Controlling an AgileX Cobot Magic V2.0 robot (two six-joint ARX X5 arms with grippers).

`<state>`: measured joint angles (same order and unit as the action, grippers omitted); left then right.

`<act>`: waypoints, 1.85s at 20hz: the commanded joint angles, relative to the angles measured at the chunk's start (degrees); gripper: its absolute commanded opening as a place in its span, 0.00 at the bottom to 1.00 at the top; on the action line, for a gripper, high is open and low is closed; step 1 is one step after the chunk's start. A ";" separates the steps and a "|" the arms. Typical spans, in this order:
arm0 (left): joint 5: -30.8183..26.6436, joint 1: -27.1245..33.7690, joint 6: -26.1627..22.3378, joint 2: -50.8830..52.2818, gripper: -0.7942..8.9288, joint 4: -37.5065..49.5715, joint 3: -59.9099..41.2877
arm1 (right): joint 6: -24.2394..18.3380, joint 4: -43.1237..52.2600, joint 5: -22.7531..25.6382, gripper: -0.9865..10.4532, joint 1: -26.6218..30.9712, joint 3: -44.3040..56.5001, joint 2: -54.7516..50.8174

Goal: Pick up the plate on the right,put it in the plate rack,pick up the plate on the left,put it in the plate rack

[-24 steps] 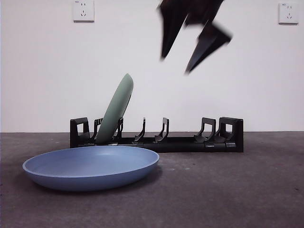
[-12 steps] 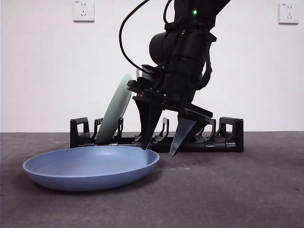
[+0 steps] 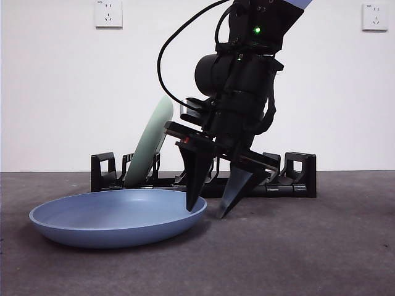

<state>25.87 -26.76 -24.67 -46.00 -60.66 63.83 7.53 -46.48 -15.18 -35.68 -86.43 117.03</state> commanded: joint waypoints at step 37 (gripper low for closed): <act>-41.99 -32.96 -20.33 -21.99 0.07 9.07 0.02 | 1.33 -22.62 -6.88 0.07 5.73 -16.06 -16.92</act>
<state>-16.12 -59.51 -45.82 -67.72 -51.13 63.86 9.23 -69.38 -21.63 -29.95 -102.10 100.31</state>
